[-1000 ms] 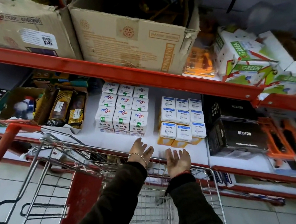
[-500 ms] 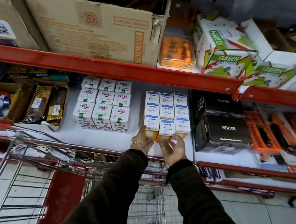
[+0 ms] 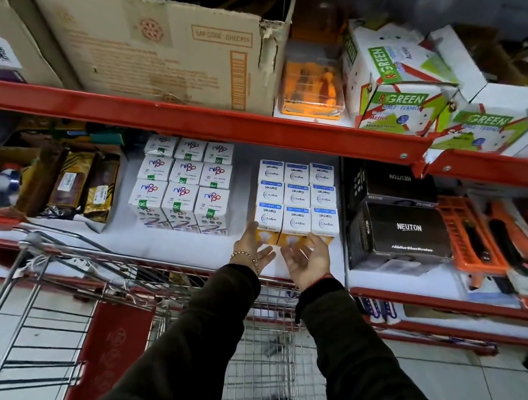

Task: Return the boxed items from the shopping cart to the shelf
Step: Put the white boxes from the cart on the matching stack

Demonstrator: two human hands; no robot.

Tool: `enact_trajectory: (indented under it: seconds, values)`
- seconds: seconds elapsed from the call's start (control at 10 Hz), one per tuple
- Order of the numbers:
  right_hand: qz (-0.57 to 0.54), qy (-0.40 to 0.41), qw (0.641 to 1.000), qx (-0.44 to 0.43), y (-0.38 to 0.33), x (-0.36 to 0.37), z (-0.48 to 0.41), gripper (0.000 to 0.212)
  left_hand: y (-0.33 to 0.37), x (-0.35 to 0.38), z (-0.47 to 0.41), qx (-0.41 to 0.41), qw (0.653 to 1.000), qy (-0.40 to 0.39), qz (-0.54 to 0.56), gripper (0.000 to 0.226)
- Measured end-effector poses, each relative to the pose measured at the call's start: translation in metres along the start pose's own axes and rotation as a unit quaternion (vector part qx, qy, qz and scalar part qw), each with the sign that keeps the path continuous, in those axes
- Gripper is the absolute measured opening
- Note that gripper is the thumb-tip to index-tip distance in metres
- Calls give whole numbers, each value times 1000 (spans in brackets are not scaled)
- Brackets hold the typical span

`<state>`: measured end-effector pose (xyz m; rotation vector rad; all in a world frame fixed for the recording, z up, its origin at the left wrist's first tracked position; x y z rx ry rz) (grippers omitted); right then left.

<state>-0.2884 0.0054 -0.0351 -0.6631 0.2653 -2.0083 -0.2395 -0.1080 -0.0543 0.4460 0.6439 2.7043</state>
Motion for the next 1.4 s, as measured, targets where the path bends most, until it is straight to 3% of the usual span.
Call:
enact_trajectory:
  seconds: [0.1, 0.2, 0.4, 0.5, 0.6, 0.7, 0.9, 1.1, 1.2, 1.3, 1.4]
  values:
    - [-1, 22, 1000, 15, 1, -18, 5, 24, -14, -2, 12, -18, 1000, 2, 23, 63]
    - [-41, 58, 997, 9, -7, -49, 12, 31, -35, 8, 27, -25, 999, -1, 36, 66]
    - [-138, 158, 976, -61, -76, -135, 14, 15, -89, 71, 68, -28, 998, -59, -9, 51]
    - [-136, 159, 971, -112, -126, -157, 9, 21, -108, 106, 84, -11, 995, -74, -63, 33]
    - [-66, 138, 977, -146, -165, -164, 0, 47, -118, 133, 94, 16, 991, -77, -109, 20]
    - [18, 87, 983, -163, -185, -157, -8, 51, -122, 148, 94, 43, 990, -68, -115, 14]
    - [51, 77, 977, -192, -205, -150, -16, 49, -121, 171, 87, 78, 994, -55, -50, 21]
    - [45, 87, 979, -178, -210, -150, -15, 45, -119, 179, 88, 65, 994, -61, -61, 23]
    - [71, 87, 978, -174, -208, -152, -7, 53, -119, 175, 89, 72, 991, -51, -96, 45]
    - [61, 132, 969, -202, -216, -164, 11, 58, -110, 161, 90, 141, 975, -9, -172, 56]
    - [-14, 191, 938, -290, -250, -184, 48, 42, -73, 150, 124, 312, 930, 12, -195, 44]
Point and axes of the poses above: each hand's wrist, its own z-axis away from the middle knuckle, its own x-axis out of the palm, y = z × x, the point moved 9 cm from there along -z, towards the middle knuckle, and after that the axes turned 8 degrees about y, right-handed, at the moved point
